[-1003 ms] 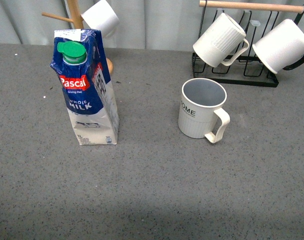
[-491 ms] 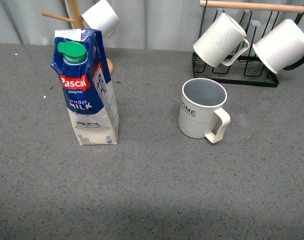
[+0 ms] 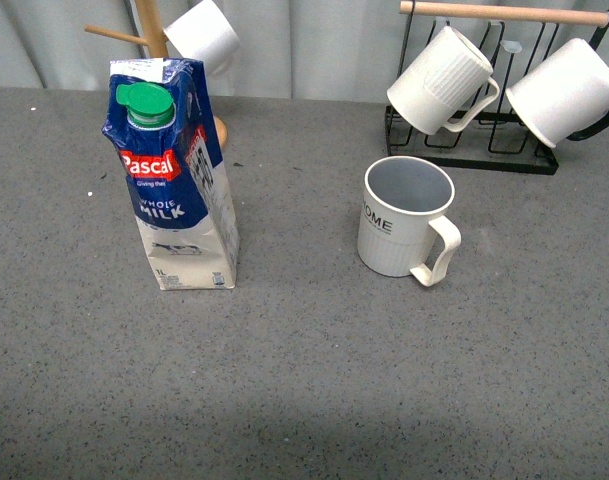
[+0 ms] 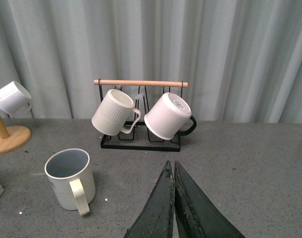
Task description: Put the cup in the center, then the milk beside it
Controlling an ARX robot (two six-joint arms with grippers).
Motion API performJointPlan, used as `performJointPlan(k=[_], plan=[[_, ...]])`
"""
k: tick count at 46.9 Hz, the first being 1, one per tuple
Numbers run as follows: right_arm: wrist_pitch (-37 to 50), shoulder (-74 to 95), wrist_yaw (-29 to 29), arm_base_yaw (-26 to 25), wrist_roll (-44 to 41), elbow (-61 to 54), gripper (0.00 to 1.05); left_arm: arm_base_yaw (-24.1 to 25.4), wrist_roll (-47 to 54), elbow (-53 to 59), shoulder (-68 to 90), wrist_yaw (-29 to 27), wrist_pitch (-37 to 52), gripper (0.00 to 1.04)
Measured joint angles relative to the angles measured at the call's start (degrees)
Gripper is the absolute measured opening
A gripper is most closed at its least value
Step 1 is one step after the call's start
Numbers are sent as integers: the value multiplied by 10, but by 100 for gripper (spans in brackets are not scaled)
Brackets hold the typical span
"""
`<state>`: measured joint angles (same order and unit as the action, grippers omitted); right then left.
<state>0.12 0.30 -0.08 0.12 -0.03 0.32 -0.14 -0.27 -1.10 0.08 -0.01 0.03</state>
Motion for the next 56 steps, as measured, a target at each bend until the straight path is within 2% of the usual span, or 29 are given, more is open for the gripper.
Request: performJointPlan(k=[4, 9, 12, 16, 18, 28, 33, 37, 42, 56], plan=[[0, 0, 0, 0, 0, 0, 2, 0, 0, 0, 0, 0, 0, 98], [0, 0, 0, 0, 0, 0, 18, 0, 0, 0, 0, 0, 0, 98], [0, 0, 0, 0, 0, 0, 32, 0, 0, 0, 0, 0, 0, 98], [0, 0, 0, 0, 0, 0, 46, -20, -22, -11, 37, -78, -35, 98], [0, 0, 0, 0, 0, 0, 52, -24, -32, -12, 66, -94, -27, 98], [0, -1, 0, 0, 0, 0, 85, -28, -76, -31, 293, -72, 156, 98], [0, -1, 0, 0, 0, 0, 98, -38, -84, -49, 401, -62, 237, 98], [0, -1, 0, 0, 0, 0, 95, -53, -91, -72, 512, -55, 301, 98], [0, -1, 0, 0, 0, 0, 96, -95, -101, -94, 622, -49, 352, 98], [0, -1, 0, 0, 0, 0, 96, -191, -124, -127, 765, -105, 421, 98]])
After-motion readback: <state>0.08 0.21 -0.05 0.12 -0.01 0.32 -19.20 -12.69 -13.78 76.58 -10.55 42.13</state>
